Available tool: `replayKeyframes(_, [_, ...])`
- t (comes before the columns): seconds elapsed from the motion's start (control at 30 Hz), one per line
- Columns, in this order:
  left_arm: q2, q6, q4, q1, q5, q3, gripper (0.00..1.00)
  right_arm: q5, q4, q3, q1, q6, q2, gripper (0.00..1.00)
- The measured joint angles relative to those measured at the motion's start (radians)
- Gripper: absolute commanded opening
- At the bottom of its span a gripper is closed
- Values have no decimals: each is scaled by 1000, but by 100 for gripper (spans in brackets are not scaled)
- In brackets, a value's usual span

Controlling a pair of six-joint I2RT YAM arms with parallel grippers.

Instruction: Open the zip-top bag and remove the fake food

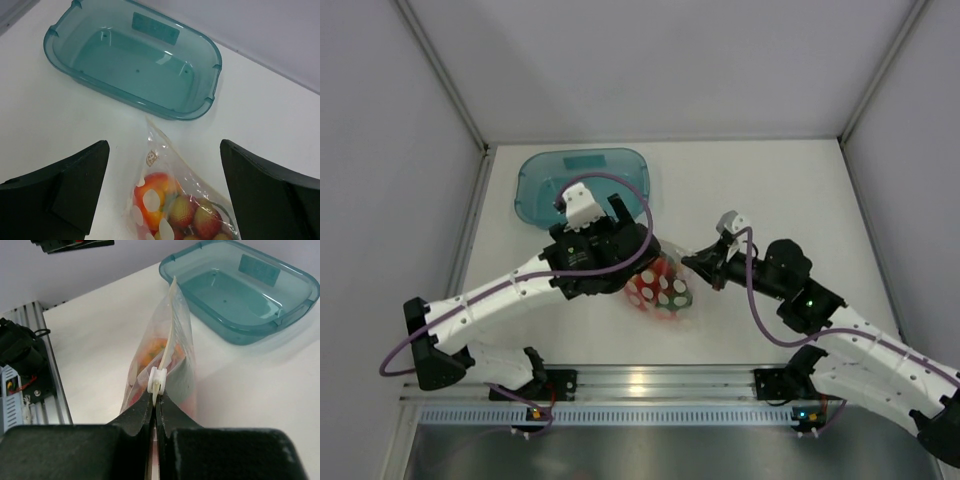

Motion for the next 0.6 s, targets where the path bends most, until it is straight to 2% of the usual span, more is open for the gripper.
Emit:
replayKeyframes(0.1, [-3,249,180,3,32,-22,98,1,-102,58,0,-52,14,0])
replayKeyframes(0.2, [-31,505,420,23,179,-101,98,2,-175,98,0,-96,18,0])
replayKeyframes(0.33, [-109,845,763,72,489,-283,98,-1,-240,123,0,-130,17,0])
replayKeyframes(0.47, [-148,1061,962,90,764,-357,98,-9,-284,136,0,-153,12,0])
replayKeyframes(0.6, [-160,1194,1078,116,1019,-362,98,-28,-308,138,0,-161,-1,0])
